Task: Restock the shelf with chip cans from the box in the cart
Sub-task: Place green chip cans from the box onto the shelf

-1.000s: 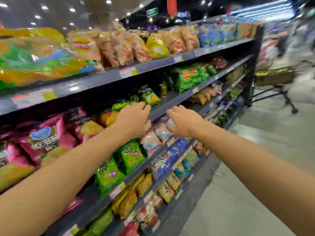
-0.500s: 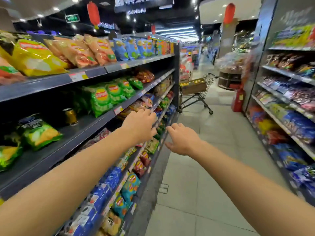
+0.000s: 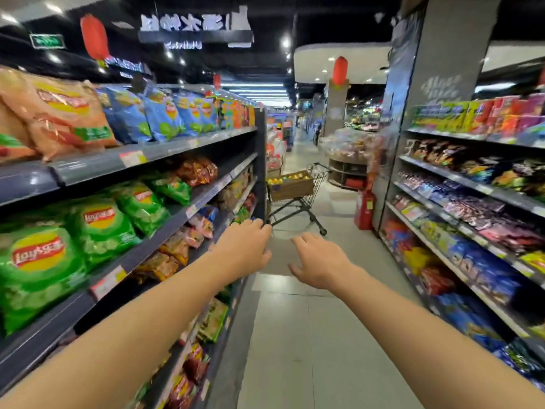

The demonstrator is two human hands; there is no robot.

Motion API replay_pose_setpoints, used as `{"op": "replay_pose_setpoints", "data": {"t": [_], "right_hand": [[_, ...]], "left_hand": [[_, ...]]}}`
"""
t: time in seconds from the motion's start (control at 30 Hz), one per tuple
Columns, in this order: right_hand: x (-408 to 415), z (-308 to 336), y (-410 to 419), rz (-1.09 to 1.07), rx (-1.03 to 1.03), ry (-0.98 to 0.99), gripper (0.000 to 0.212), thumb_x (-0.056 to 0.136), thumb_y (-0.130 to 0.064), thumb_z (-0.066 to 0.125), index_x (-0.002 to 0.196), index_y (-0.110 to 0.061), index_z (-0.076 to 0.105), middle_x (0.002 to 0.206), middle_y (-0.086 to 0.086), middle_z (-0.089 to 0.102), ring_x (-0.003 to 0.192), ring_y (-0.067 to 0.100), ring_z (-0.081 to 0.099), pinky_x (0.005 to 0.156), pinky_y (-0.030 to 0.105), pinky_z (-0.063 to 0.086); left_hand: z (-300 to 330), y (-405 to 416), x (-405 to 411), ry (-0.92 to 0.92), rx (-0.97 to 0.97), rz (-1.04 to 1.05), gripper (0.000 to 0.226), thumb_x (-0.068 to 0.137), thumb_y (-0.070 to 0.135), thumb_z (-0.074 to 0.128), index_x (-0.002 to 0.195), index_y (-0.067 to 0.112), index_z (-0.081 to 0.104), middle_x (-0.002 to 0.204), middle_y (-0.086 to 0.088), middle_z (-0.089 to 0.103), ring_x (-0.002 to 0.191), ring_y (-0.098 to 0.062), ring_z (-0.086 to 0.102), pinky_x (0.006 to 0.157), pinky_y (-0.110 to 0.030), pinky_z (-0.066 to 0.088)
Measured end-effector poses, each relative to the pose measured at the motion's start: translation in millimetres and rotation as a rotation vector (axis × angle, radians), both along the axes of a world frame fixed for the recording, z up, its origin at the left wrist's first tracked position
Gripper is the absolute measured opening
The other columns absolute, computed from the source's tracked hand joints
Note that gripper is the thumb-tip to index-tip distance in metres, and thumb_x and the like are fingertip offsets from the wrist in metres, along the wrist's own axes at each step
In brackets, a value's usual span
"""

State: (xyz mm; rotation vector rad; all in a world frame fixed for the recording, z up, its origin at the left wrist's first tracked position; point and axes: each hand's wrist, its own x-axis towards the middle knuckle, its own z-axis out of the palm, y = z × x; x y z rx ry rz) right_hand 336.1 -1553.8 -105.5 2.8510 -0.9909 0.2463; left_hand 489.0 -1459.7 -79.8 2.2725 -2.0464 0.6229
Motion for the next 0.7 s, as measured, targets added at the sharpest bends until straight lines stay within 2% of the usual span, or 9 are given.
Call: {"op": "replay_pose_setpoints", "data": {"t": [0.1,0.2,0.47,0.7], "right_hand": [[13.7,1.0,-58.9,-0.062,-0.012,0.013,0.054,0.096,-0.044,0.051,0.139,-0.012,0.042,0.14,0.01,0.046,0.132,0.029,0.041,0.103,0.043,0.043],[21.8,0.0,-123.1,-0.122,-0.01,0.015,0.055,0.096,-0.044,0.051,0.139,-0.011,0.041,0.139,0.011,0.045,0.132,0.03,0.039,0.102,0.042,0.042],[67.6,-18.7,-314.2,-0.192,0.037,-0.137,0.051,0.097,-0.05,0.047,0.132,-0.013,0.047,0.131,0.008,0.051,0.128,0.028,0.044,0.1,0.04,0.041],[133.2,8.9,-480.3,-0.141,0.013,-0.215,0.051,0.097,-0.045,0.048,0.136,-0.012,0.045,0.133,0.01,0.051,0.126,0.029,0.045,0.098,0.042,0.044]], "left_hand": [[4.2,-66.1,25.6,0.081,-0.043,-0.046,0.041,0.096,0.036,0.046,0.13,0.013,0.051,0.128,-0.006,0.055,0.115,-0.025,0.054,0.088,-0.041,0.051],[2.8,-135.5,43.4,0.089,-0.055,-0.089,0.044,0.097,0.038,0.045,0.133,0.013,0.049,0.131,-0.006,0.055,0.117,-0.024,0.054,0.092,-0.042,0.05],[-7.0,-331.9,87.7,-0.028,-0.028,-0.067,0.035,0.095,0.035,0.045,0.122,0.014,0.05,0.121,-0.006,0.054,0.111,-0.026,0.053,0.087,-0.04,0.046],[19.9,-498.4,143.8,-0.141,-0.056,-0.029,0.042,0.096,0.034,0.044,0.132,0.014,0.047,0.124,-0.006,0.054,0.112,-0.025,0.054,0.087,-0.038,0.044]]}}
